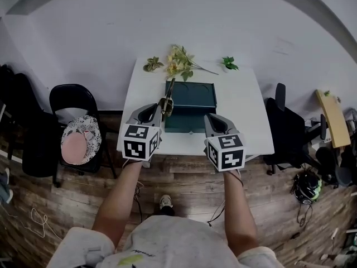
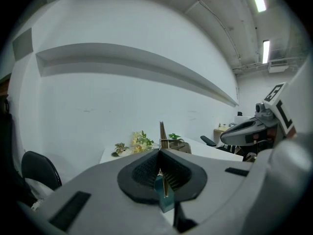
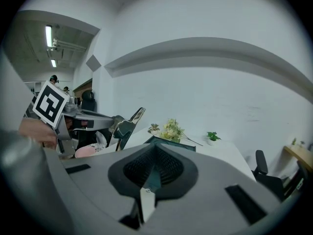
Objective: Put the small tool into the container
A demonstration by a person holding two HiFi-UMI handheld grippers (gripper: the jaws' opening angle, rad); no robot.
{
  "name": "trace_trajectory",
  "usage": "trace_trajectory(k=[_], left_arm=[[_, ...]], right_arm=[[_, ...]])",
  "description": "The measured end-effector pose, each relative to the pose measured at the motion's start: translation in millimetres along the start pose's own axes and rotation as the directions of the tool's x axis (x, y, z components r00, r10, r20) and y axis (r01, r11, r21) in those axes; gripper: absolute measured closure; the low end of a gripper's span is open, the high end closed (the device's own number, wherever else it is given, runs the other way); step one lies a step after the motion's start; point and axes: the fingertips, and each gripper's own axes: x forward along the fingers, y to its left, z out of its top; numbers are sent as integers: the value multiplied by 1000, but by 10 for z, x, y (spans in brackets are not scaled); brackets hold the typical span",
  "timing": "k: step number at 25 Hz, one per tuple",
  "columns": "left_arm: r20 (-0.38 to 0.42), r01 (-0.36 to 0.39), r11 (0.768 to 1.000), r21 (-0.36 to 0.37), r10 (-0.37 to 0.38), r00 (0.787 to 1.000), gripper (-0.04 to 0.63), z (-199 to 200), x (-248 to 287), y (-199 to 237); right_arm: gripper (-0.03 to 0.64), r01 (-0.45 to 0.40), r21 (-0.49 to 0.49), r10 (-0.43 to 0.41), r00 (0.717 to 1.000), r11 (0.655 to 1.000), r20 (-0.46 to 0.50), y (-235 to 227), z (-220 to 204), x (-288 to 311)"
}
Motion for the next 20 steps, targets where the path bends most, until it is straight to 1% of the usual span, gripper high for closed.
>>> trace_trajectory(k=[12, 20], left_arm=[[4, 58, 998, 2, -58, 998, 595, 65, 297, 246], [-6, 72, 997, 15, -72, 997, 595, 78, 417, 170]], right_arm=[[612, 62, 10, -62, 998, 998, -5, -37, 127, 276], [612, 73, 26, -73, 997, 997, 2, -157, 117, 303]])
